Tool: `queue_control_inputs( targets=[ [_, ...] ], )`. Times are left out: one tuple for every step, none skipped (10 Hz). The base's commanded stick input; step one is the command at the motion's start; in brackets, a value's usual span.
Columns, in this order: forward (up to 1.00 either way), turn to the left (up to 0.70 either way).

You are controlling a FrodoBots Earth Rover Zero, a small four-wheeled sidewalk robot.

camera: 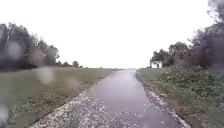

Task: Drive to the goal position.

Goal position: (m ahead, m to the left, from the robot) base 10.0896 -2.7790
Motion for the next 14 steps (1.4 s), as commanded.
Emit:
queue_control_inputs(
  targets=[
    [0.70, 0.00],
    [0.70, 0.00],
    [0.70, 0.00],
    [0.70, 0.00],
    [0.70, 0.00],
    [0.70, 0.00],
    [0.70, 0.00],
    [0.70, 0.00],
    [0.70, 0.00],
    [0.70, 0.00],
    [0.70, 0.00],
    [0.70, 0.00],
    [0.70, 0.00],
    [0.70, 0.00]
  ],
)
